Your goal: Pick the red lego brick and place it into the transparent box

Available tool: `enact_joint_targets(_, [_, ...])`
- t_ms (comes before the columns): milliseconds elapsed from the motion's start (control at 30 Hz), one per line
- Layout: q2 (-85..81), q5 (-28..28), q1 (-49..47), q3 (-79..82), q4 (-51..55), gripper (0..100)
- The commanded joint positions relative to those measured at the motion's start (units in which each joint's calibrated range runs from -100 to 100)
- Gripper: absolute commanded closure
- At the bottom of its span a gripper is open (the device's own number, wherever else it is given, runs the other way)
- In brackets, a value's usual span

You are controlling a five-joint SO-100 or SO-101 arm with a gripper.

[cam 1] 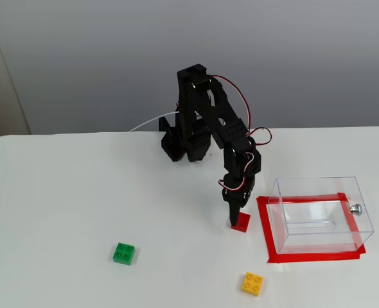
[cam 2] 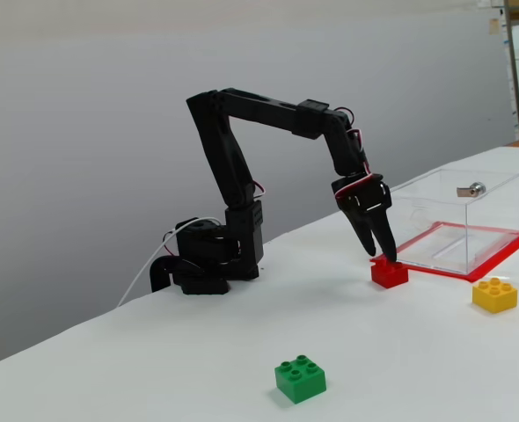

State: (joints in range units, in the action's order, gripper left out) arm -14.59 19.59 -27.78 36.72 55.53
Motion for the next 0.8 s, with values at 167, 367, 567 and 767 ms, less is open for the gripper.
enact_joint_targets(167, [-0.1,0.1,-0.4,0.8,-0.6,74])
enact_joint_targets(367, [3.4,0.2,-0.4,-0.1,-0.7,74])
enact_joint_targets(567, [6.8,-0.1,-0.4,-2.3,-2.4,74])
enact_joint_targets(767, [9.0,-0.1,-0.4,-5.1,-2.8,74])
